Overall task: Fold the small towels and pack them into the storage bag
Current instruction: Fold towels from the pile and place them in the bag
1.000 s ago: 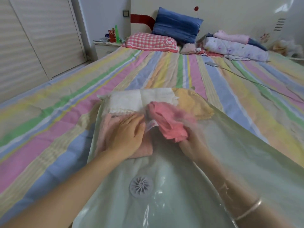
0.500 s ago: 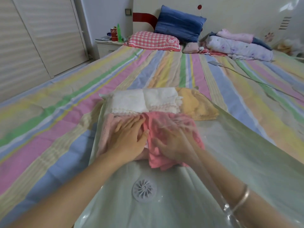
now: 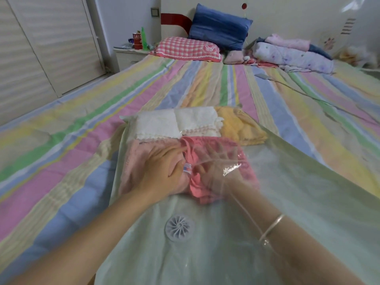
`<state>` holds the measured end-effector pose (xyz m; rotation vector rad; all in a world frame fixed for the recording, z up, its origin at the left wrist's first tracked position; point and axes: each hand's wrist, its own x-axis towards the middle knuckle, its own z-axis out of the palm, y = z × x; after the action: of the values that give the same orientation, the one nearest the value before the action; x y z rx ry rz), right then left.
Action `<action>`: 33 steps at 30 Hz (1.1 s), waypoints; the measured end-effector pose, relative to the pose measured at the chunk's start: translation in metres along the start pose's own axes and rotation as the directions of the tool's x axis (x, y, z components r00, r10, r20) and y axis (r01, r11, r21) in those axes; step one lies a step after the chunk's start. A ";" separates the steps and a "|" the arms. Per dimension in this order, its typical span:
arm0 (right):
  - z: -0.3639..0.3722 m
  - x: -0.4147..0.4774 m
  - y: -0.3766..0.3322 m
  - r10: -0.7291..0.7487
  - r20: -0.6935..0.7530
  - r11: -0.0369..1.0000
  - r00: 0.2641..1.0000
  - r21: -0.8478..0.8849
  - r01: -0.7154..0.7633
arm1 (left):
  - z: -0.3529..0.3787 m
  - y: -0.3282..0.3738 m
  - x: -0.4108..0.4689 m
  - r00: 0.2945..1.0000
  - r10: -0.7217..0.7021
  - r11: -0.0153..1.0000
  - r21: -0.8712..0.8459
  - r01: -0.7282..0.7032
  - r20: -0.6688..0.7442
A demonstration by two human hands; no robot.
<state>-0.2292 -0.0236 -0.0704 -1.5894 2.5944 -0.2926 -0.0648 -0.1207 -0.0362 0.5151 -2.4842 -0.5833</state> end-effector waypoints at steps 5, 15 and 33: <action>-0.016 -0.111 0.009 -0.095 -0.194 0.995 0.976 -0.021 0.093 | 0.006 0.070 -0.006 0.981 0.176 0.955 -0.225 -0.191 -0.088; -0.076 -0.314 0.074 0.162 0.264 0.986 0.951 -0.017 -0.164 | 0.087 0.249 -0.045 0.910 0.341 0.848 -0.495 -0.189 0.236; -0.099 -0.380 0.268 0.673 -0.235 0.694 0.701 -0.128 -0.709 | 0.177 0.301 -0.038 0.792 0.151 0.969 -0.248 0.000 0.591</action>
<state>-0.3068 0.4441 -0.0393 -0.4958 3.2062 -0.0869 -0.2072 0.2008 -0.0374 0.1322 -2.9504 -1.1464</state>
